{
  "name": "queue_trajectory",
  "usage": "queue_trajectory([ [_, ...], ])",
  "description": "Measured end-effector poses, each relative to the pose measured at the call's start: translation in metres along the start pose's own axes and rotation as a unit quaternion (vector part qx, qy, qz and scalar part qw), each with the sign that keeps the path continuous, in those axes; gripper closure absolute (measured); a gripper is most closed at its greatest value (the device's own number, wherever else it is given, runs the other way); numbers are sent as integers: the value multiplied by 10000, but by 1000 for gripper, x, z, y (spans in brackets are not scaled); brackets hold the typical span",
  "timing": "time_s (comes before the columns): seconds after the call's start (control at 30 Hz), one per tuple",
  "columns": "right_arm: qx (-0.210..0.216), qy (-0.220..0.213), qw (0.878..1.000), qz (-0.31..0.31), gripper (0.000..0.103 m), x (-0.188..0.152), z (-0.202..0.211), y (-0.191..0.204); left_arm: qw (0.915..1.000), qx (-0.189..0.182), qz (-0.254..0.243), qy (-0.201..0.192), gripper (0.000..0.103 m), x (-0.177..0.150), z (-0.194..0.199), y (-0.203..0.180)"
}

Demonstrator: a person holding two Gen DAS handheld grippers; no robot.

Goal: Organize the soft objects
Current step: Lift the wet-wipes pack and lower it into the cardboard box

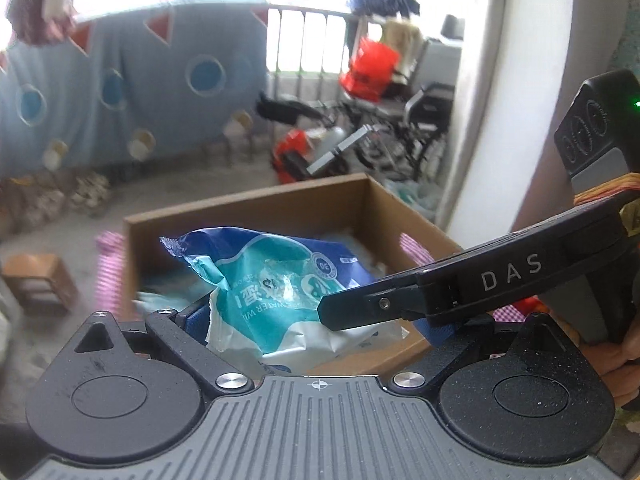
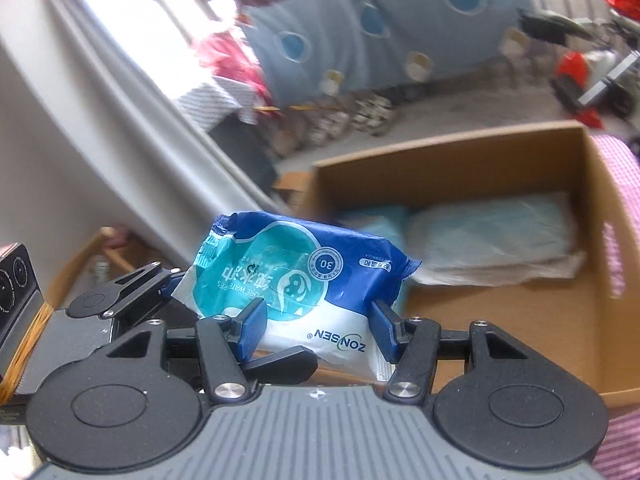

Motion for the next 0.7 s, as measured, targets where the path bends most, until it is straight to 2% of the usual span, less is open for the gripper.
queue_trajectory([
  [0.27,-693,746,9947,-120,44,15,-42,-58,9931,-760,407,791,8,-14,-89,1],
  [0.43,-1043,1119,9880,220,47,16,-61,-66,9835,-873,643,1448,8,-27,-124,9],
  [0.5,-1135,1199,9857,325,47,16,-63,-66,9798,-800,786,1658,8,-33,-130,16],
  [0.6,-1254,1286,9830,372,47,16,-56,-73,9808,-712,804,1627,7,-37,-123,26],
  [0.7,-1374,1336,9800,533,47,20,-56,-70,9834,-704,874,1426,6,-38,-101,34],
])
Point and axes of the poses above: each gripper's, at about its wrist camera, not at the fingertips, and z roughly against the way its jaws point, y to its left, x to its top, the point moved 2 cm from there along -z, roughly the way its jaws point, and after that the axes turned 5 degrees about -z, right-handed, at the moved point
